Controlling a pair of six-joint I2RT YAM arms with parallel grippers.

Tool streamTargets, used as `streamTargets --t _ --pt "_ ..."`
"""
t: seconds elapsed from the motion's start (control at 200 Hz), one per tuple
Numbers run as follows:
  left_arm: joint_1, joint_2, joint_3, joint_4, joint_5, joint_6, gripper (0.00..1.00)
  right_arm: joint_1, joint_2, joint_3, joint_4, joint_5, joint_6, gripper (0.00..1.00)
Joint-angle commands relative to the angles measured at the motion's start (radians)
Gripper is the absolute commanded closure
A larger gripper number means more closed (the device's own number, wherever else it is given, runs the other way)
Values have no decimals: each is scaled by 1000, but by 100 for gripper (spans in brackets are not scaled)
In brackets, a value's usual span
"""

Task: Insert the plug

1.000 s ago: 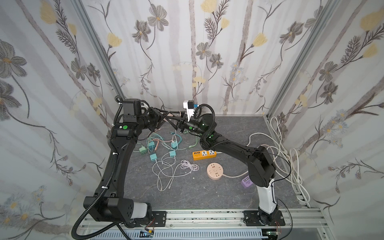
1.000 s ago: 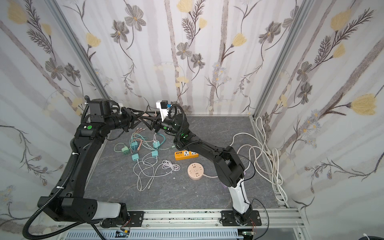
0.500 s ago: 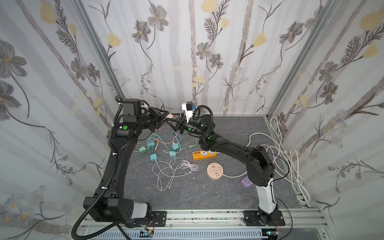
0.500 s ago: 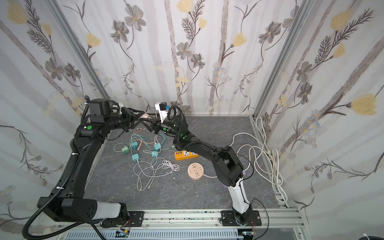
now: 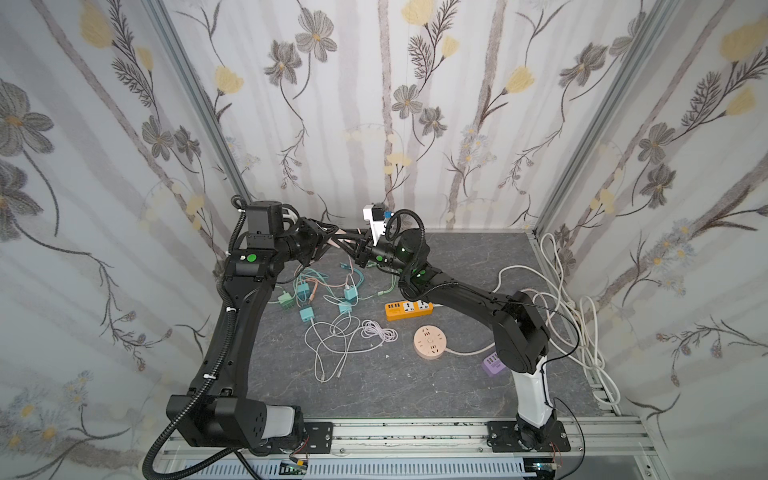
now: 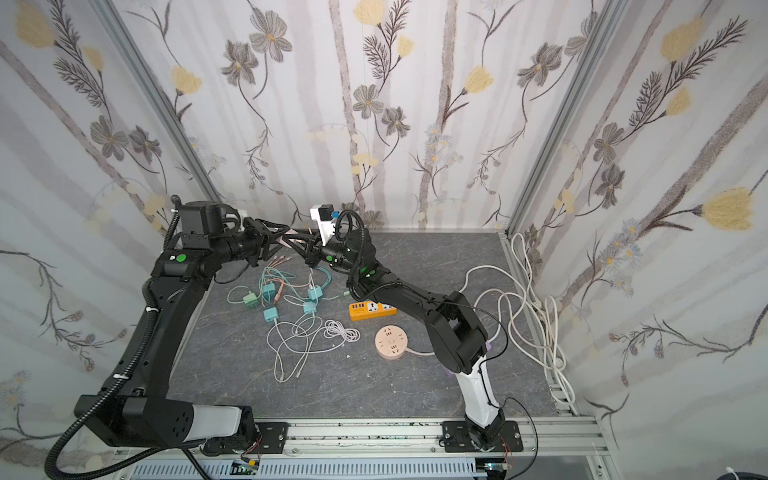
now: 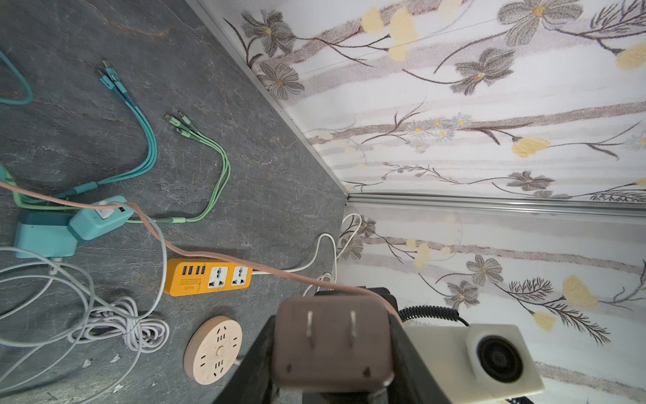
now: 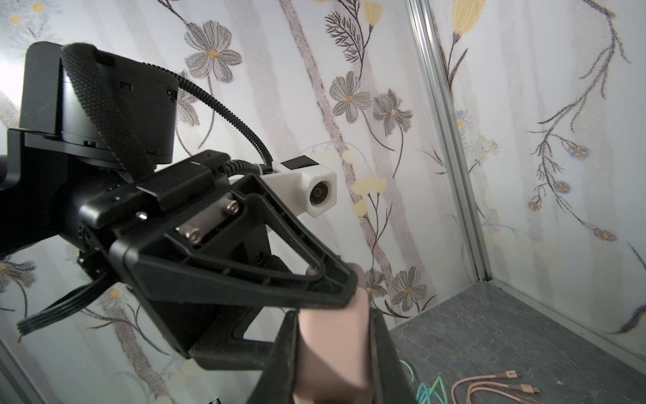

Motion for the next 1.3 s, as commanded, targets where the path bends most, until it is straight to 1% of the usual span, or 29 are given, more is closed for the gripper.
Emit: streamTargets --t 0.0,0.05,0.075,0.11,0.125,0.175,0.22,0.265,0.32,0.395,0.485,0.545,0.635,0.685,0.749,0.824,0.929,1.004,1.069,1.154,1.244,1.294 --pt "2 -17 -20 -90 -189 218 26 -16 -82 -41 -11 -13 -6 100" --pt "-4 -35 -43 -133 -301 306 19 -16 -114 -72 -56 -7 -13 100" --pt "-11 -46 -57 -161 -365 341 16 -53 -131 -84 -82 -3 -14 100" --pt "-27 -62 -68 -195 -459 382 14 -66 -149 -95 -123 -2 -16 100" --pt "-36 -70 -99 -206 -495 399 13 -72 -156 -98 -142 -2 -16 100" --pt "-73 -93 -150 -232 -593 441 8 -87 -172 -106 -201 0 -14 100" --pt "-115 -120 -205 -243 -664 460 4 -99 -182 -112 -241 2 -15 100" --pt "-159 -143 -266 -235 -713 461 0 -105 -191 -115 -278 7 -14 100" --pt "-208 -172 -360 -197 -747 436 0 -110 -199 -114 -324 17 -15 100" --pt "-274 -219 -501 -90 -749 408 0 -111 -203 -107 -372 28 -12 100" --pt "-337 -244 -626 73 -656 399 0 -111 -200 -104 -392 37 20 100" --pt "-376 -222 -633 126 -615 412 0 -111 -194 -104 -386 34 45 100" --pt "-428 -157 -586 142 -616 442 0 -108 -188 -102 -383 33 68 100" --pt "-442 -120 -568 171 -606 441 0 -106 -191 -104 -388 42 71 100" --pt "-446 -73 -567 247 -564 426 0 -102 -194 -104 -395 51 75 100" --pt "-455 -21 -563 322 -561 404 0 -98 -202 -108 -401 69 79 100" --pt "-461 57 -532 392 -570 384 0 -93 -211 -113 -404 80 93 100" --pt "-465 108 -501 408 -609 379 0 -91 -215 -114 -407 77 101 100" --pt "-462 134 -487 404 -660 393 0 -89 -223 -116 -413 81 102 100" --pt "-437 142 -478 376 -680 460 0 -91 -239 -124 -437 98 95 100" --pt "-384 141 -471 298 -694 546 0 -91 -259 -136 -457 108 75 100" --pt "-344 145 -461 237 -695 570 4 -91 -267 -139 -469 110 64 100"
